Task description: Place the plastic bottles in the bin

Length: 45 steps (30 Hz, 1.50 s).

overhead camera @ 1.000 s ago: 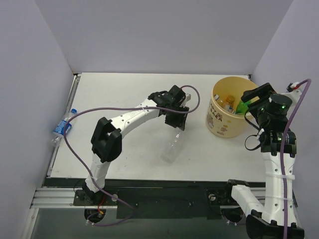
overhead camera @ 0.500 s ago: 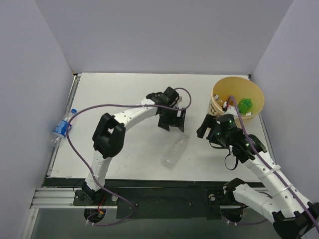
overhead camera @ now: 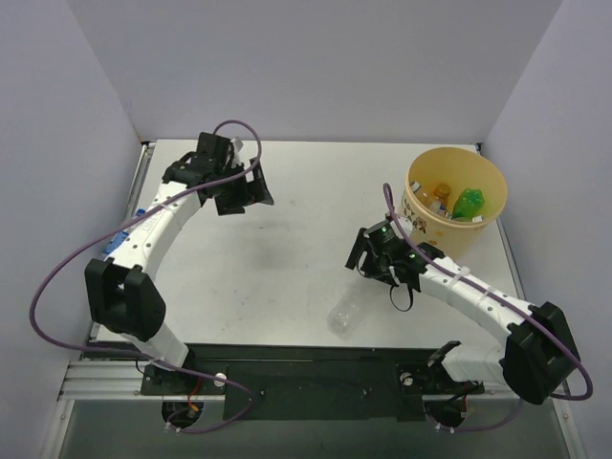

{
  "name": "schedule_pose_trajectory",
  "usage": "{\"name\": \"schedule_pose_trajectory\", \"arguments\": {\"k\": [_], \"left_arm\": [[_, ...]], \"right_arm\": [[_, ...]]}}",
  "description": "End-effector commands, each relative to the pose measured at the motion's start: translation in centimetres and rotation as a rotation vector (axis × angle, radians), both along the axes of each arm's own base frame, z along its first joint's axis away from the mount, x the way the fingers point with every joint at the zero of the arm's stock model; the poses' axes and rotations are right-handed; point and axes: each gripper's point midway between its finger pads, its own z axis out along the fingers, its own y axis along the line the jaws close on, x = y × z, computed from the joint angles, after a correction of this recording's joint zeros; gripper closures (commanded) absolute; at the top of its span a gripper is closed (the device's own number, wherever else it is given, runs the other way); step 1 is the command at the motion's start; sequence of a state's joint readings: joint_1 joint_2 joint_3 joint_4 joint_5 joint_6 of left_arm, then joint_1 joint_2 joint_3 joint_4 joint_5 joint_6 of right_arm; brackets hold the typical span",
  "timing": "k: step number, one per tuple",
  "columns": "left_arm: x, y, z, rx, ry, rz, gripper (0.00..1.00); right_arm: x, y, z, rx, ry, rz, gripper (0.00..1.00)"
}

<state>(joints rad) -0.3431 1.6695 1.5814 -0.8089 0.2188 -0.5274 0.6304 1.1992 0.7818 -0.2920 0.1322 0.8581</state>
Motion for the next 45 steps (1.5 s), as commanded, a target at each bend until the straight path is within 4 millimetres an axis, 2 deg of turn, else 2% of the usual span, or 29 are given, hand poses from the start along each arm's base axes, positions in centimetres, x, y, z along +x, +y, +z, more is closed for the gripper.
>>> {"name": "schedule_pose_trajectory", "arguments": {"k": [1,4,7,11,13,17,18,19,22,24,28,32,33,34,36,37,38,39,40,41,42,43,44,45], "left_arm": [[-1.4,2.9,1.4,-0.02,-0.044,0.046,0.03],[-2.0,4.2,1.7,-0.026,-0.056,0.075,0.03],[-2.5,4.3,1.2,-0.032,-0.043,0.075,0.03],[-2.6,4.2,0.6,-0.039,-0.03,0.072,0.03],[-2.6,4.0,0.5,-0.046,-0.027,0.07,0.03],[-2.6,4.1,0.5,-0.046,-0.028,0.07,0.03],[-2.6,4.1,0.5,-0.045,-0.03,0.071,0.03],[-2.7,4.1,0.4,-0.046,-0.029,0.07,0.03],[-2.7,4.1,0.4,-0.047,-0.029,0.071,0.03],[-2.7,4.2,0.3,-0.046,-0.028,0.074,0.03],[-2.9,4.6,0.4,-0.03,-0.035,0.083,0.03],[-3.0,5.6,0.4,-0.024,-0.035,0.104,0.03],[-3.1,5.9,0.4,-0.021,-0.035,0.109,0.03],[-3.2,6.2,0.3,-0.018,-0.033,0.115,0.03],[-3.4,6.9,0.3,-0.009,-0.035,0.129,0.03],[-3.7,7.3,0.0,0.007,-0.032,0.132,0.03],[-3.8,7.8,-0.2,0.022,-0.03,0.145,0.03],[-3.9,8.6,-0.6,0.059,-0.027,0.164,0.03],[-3.9,9.5,-0.9,0.089,-0.023,0.185,0.03],[-4.0,10.6,-1.2,0.14,-0.015,0.212,0.03],[-4.0,11.4,-1.4,0.162,-0.007,0.232,0.03],[-4.2,12.4,-1.7,0.201,0.007,0.261,0.03],[-4.2,13.2,-1.8,0.213,0.014,0.288,0.03],[-4.3,13.6,-2.0,0.216,0.03,0.304,0.03]], "right_arm": [[-0.2,1.4,-2.3,0.044,0.074,-0.073,0.16],[-0.5,1.6,-3.4,0.025,0.102,-0.089,0.15],[-0.6,2.0,-4.5,0.005,0.13,-0.09,0.15],[-0.9,2.4,-5.9,-0.03,0.163,-0.069,0.19],[-0.9,2.6,-6.1,-0.039,0.162,-0.058,0.25],[-1.2,2.7,-6.3,-0.055,0.164,-0.034,0.41],[-1.2,2.7,-6.3,-0.059,0.163,-0.03,0.51],[-1.2,2.6,-6.3,-0.06,0.16,-0.033,0.56],[-0.8,2.6,-5.4,-0.069,0.137,-0.016,0.79],[-0.3,2.7,-4.0,-0.076,0.106,0.001,0.87],[1.9,2.6,0.9,-0.127,-0.002,0.046,0.88],[5.7,1.8,9.5,-0.193,-0.186,0.058,0.88],[7.1,1.1,12.8,-0.198,-0.254,0.024,0.88],[7.8,0.2,14.4,-0.232,-0.293,0.018,0.88],[9.8,-1.7,20.6,-0.214,-0.418,-0.049,0.87],[10.7,-3.3,22.0,-0.228,-0.452,-0.082,0.87],[11.1,-4.4,24.7,-0.219,-0.515,-0.126,0.87],[11.8,-6.2,26.1,-0.231,-0.552,-0.185,0.87],[12.1,-8.8,28.3,-0.24,-0.601,-0.273,0.87],[12.4,-9.8,29.4,-0.234,-0.636,-0.313,0.86],[12.5,-12.4,30.7,-0.231,-0.664,-0.393,0.86],[12.6,-13.5,31.8,-0.209,-0.699,-0.441,0.86],[12.6,-16.0,32.5,-0.225,-0.715,-0.523,0.86],[12.4,-17.3,33.4,-0.227,-0.746,-0.578,0.86]]}}
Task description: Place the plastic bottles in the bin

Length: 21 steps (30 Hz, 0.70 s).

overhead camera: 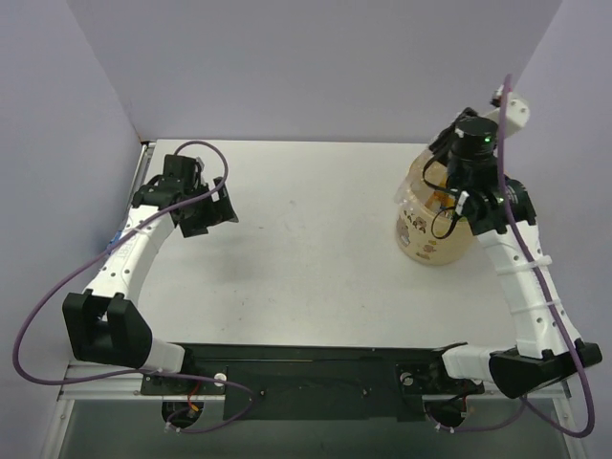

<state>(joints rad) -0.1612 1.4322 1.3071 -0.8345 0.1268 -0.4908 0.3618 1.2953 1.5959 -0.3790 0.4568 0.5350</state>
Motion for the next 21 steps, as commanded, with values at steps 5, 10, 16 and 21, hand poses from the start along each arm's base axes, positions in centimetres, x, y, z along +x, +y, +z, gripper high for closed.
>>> {"name": "schedule_pose_trajectory", "arguments": {"k": [5,10,16,21], "left_arm": [[0.0,6.5,-0.6,0.074,0.029,0.231,0.03],[0.2,10.8,-0.7,0.053,0.016,0.461,0.03],[-0.5,15.8,-1.1,0.011,0.023,0.75,0.03],[-2.2,20.0,-1.5,0.025,0.016,1.052,0.03]], "right_arm": [[-1.0,-12.8,4.5,-0.074,-0.165,-0.48,0.85],[0.4,-14.2,2.0,-0.119,-0.133,-0.54,0.84],[2.2,-13.5,-0.8,-0.174,-0.007,-0.481,0.05],[2.0,-12.0,-0.5,-0.13,-0.007,-0.382,0.01]]}}
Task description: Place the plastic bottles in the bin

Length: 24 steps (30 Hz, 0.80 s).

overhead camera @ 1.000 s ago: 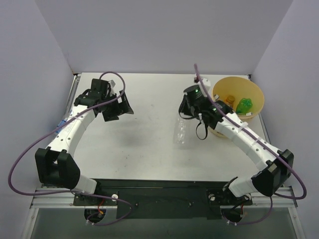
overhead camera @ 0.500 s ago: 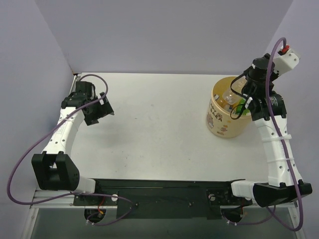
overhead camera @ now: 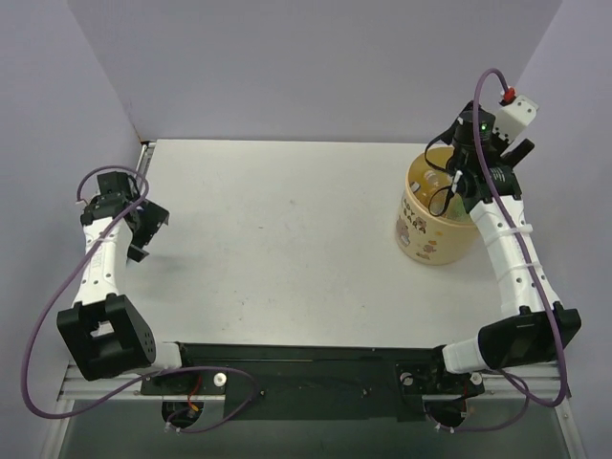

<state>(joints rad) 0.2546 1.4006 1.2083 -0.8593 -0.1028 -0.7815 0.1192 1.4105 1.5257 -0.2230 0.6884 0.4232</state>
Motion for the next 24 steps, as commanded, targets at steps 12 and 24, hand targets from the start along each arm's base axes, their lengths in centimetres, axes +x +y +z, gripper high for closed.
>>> {"name": "schedule_pose_trajectory", "arguments": {"k": [12,24], "left_arm": [[-1.6,10.4,0.7,0.211,-0.357,0.884,0.03],[1.1,13.0,-5.0,0.172,-0.504,1.184,0.03]], "right_arm": [[-4.5,4.0,2.1,0.165,-0.093,0.247,0.0],[-6.3,5.6,2.5,0.215,-0.069,0.334,0.0]]}}
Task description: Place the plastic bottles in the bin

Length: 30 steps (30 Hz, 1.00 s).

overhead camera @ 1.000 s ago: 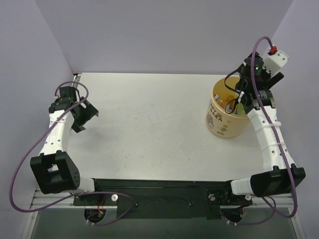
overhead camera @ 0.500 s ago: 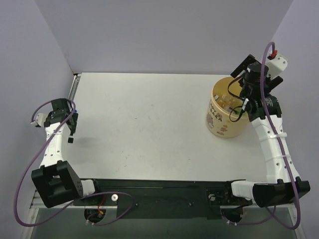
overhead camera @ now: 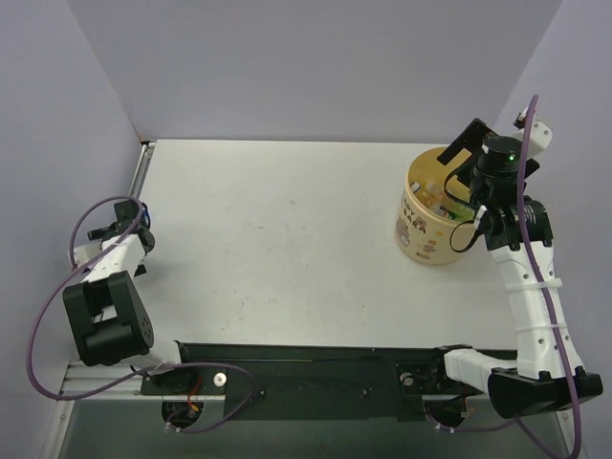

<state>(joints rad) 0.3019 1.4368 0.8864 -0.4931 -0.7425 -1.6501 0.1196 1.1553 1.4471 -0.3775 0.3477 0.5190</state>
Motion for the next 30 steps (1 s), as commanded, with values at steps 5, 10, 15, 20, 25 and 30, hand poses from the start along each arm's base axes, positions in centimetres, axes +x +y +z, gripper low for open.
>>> {"name": "schedule_pose_trajectory", "arguments": {"k": [5,10,15,20,25,30], "left_arm": [[4.2,1.4,-0.5,0.055,-0.234,0.144,0.03],[5.0,1.8,-1.7,0.065,-0.284,0.191,0.03],[5.9,2.2,-3.1,0.064,-0.26,0.195,0.03],[5.9,2.6,-4.0,0.084,-0.26,0.191,0.03],[5.0,3.2,-5.5,0.046,-0.258,0.232,0.04],[4.8,3.6,-6.1,0.043,-0.26,0.24,0.06]], "right_arm": [[-0.7,1.1,1.1,0.022,-0.002,0.05,0.0],[-0.7,0.8,0.8,0.007,0.019,0.043,0.0],[0.0,1.1,0.3,0.003,0.045,0.054,0.0],[0.3,1.1,-0.4,-0.002,0.067,0.057,0.0],[0.6,1.3,-1.2,-0.001,0.088,0.062,0.0],[1.0,1.6,-1.8,0.004,0.105,0.075,0.0]]}}
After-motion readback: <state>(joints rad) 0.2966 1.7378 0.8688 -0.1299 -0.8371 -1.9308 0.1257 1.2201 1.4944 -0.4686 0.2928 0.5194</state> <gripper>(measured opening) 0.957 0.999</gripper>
